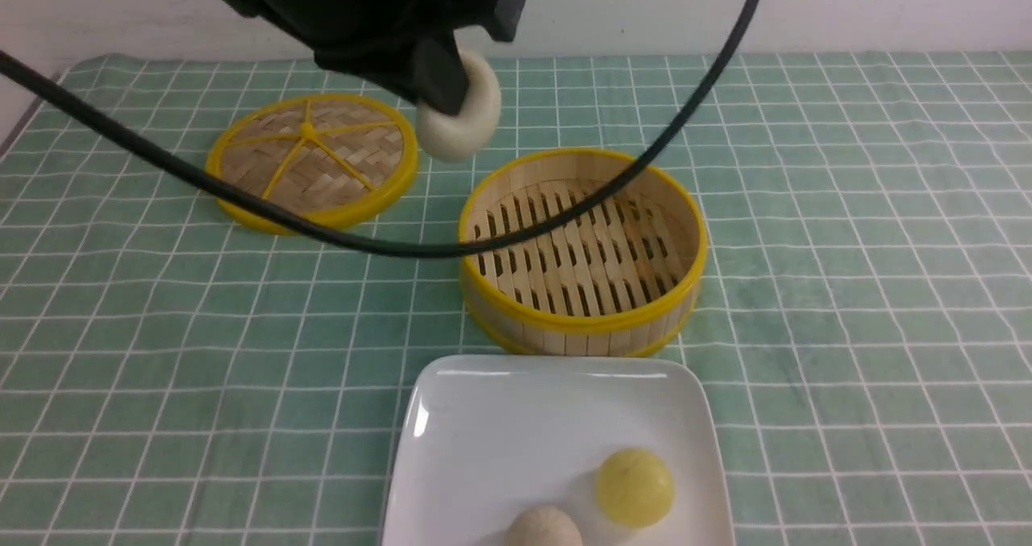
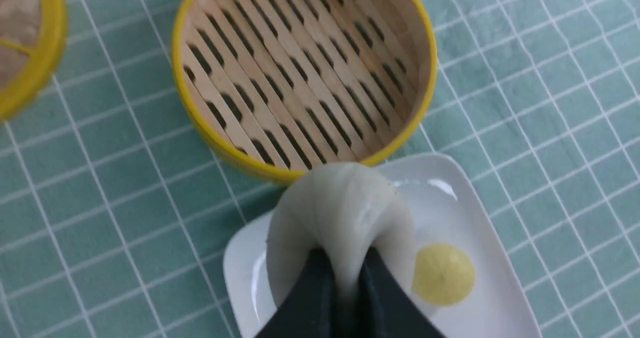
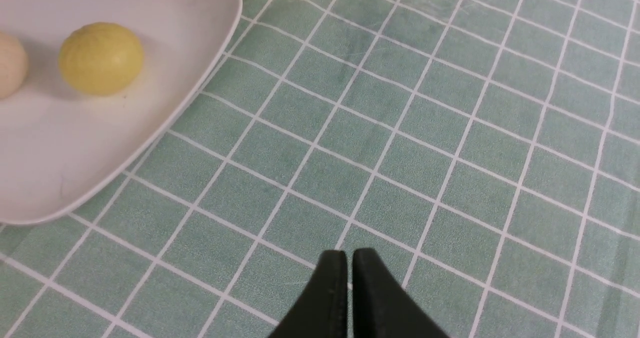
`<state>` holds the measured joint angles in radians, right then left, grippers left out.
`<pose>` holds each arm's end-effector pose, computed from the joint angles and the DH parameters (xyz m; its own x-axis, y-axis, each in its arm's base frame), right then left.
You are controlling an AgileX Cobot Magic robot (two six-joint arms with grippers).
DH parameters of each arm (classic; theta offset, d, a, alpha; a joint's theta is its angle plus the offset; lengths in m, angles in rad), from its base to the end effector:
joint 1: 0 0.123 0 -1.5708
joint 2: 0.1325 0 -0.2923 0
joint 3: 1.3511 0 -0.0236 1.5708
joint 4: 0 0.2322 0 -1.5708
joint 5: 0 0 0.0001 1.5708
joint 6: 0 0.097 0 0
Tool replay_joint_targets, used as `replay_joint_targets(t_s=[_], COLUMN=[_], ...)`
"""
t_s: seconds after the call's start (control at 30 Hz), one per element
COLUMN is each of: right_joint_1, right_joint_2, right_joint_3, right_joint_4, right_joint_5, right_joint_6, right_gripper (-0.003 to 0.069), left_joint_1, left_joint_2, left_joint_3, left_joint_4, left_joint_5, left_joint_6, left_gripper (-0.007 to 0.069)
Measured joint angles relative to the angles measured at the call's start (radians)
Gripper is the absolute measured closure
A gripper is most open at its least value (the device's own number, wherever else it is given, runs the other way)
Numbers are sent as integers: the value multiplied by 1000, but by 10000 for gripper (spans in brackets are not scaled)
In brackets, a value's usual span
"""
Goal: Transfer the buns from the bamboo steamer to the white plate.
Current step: 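Carry the bun from the bamboo steamer to the plate with the left gripper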
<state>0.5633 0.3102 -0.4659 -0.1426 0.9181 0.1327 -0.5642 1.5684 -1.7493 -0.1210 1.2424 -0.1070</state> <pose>0.0321 0.0073 0.2670 -0.5455 -0.2908 -0.7860 -0.4313 0.9016 -0.0343 0.2559 -0.1750 0.4174 -0.7759 0.3197 -0.5438 0.4777 0.8608 -0.1755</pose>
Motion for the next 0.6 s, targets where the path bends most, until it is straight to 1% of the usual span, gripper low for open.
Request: replay_joint_targets(t_s=[0.1, 0.2, 0.33, 0.47, 0.6], right_joint_1=[0, 0, 0, 0, 0], right_joint_2=[0, 0, 0, 0, 0], right_joint_3=[0, 0, 0, 0, 0], right_joint_4=[0, 0, 0, 0, 0], right_joint_5=[-1, -2, -6, -6, -6], right_joint_6=[0, 0, 0, 0, 0], right_gripper=[617, 612, 610, 609, 609], left_joint_1=[-32, -97, -163, -193, -198], left_joint_2=[4, 37, 112, 223, 287], left_joint_3=[97, 261, 394, 424, 424], left_joint_4=[-8, -12, -16, -16, -11], left_joint_5=[0, -5, -111, -240, -287], left_joint_6=[-9, -13, -15, -15, -15], left_gripper=[593, 593, 592, 588, 573])
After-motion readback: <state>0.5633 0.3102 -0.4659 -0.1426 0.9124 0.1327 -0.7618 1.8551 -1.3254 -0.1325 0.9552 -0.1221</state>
